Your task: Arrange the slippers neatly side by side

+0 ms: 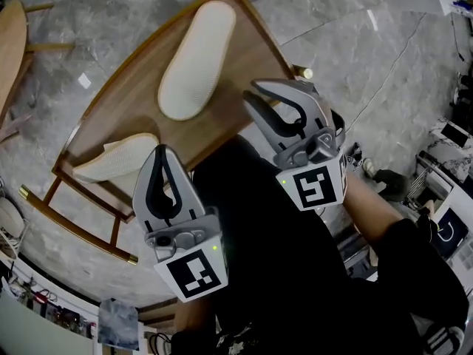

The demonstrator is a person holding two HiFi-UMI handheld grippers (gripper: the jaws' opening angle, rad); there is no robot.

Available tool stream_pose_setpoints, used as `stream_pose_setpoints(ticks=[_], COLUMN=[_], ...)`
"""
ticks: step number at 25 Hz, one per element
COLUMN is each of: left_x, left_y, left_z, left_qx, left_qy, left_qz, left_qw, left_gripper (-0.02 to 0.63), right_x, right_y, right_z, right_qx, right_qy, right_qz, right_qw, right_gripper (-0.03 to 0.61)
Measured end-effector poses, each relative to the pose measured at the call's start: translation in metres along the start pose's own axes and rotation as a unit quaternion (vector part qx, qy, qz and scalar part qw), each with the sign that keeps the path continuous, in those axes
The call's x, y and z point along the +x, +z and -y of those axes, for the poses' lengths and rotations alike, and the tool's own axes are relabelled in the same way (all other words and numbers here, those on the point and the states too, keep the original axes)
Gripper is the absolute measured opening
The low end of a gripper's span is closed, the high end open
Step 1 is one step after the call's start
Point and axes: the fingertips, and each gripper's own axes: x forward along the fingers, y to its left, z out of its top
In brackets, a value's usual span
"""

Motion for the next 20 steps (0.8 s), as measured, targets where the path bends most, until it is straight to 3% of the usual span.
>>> stream_pose_setpoints(ticks=[6,11,20], left_x=[0.003,0.006,0.010], left_y=[-0.014,-0.024,-0.031], left_z=[-0.003,-0.007,0.001], left_qx=[0.001,-0.005,-0.023], left_qy=[-0.004,0.001,-0.008], left_qz=[-0.022,-0.029,-0.032], left_qw=[0.9997,0.9996,0.9992], left_gripper=[0.002,0.002,0.002], right_x=[0.023,0.040,0.060], right_y=[-0.032,-0.052,-0.088], right_z=[-0.016,-0.031,-0.047], right_qx=[-0.137,-0.194,-0.306], right_qy=[0.035,0.083,0.130], right_qz=[-0.033,-0.047,-0.068], right_qw=[0.989,0.976,0.941], right_gripper=[0.055,0.089,0.097])
